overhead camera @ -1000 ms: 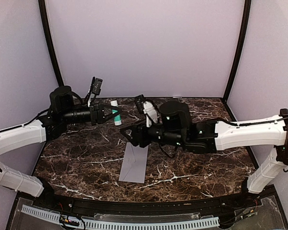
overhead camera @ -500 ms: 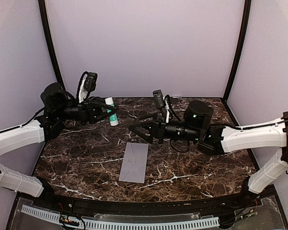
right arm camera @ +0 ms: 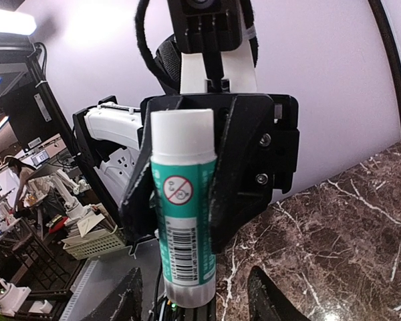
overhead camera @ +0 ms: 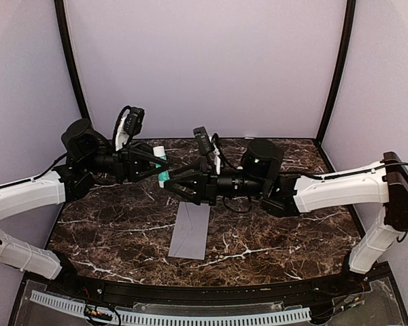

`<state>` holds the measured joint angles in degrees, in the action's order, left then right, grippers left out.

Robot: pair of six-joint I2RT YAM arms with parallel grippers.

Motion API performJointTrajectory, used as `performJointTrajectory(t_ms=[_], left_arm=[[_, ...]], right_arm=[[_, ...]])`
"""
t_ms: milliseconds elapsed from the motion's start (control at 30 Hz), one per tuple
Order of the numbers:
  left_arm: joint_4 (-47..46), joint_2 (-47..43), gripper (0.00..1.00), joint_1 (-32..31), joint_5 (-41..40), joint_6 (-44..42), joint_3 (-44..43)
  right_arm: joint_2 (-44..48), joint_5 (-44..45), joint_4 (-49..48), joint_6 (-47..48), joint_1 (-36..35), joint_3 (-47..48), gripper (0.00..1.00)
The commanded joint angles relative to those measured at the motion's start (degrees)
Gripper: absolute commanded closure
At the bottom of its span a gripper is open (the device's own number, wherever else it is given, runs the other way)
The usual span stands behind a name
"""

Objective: Place the letter into the envelope and seal it
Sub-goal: Screw the solid glue.

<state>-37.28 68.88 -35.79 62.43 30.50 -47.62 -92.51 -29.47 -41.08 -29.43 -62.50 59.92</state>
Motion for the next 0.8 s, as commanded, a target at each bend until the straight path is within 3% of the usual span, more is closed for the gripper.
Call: performJointTrajectory(t_ms=[0,200,600,767], left_arm=[[-1.64,-0.22,1.00,-0.33,1.15,-0.33,-0.44],[-1.22,-0.24,1.00,-0.33,1.00,-0.53,-0.55],[-1.14,0.10,1.00,-0.40,0.97,-0.53,-0.53],[-1.13,0.28,1.00,-0.35,1.03,-0.44,-0.55]], right_arm=[[-1.26,-1.88,-2.19,-0.18,-0.50,1.89,0.53],[-1.23,-2.03,-2.04,-0.25,-0.48,1.80,0.61],[-2.06,-2.02,-1.28,-0.26,-0.47,2.60,0.67],[-2.21,-2.10,-1.22,-0.28,-0.47,2.78,0.79]])
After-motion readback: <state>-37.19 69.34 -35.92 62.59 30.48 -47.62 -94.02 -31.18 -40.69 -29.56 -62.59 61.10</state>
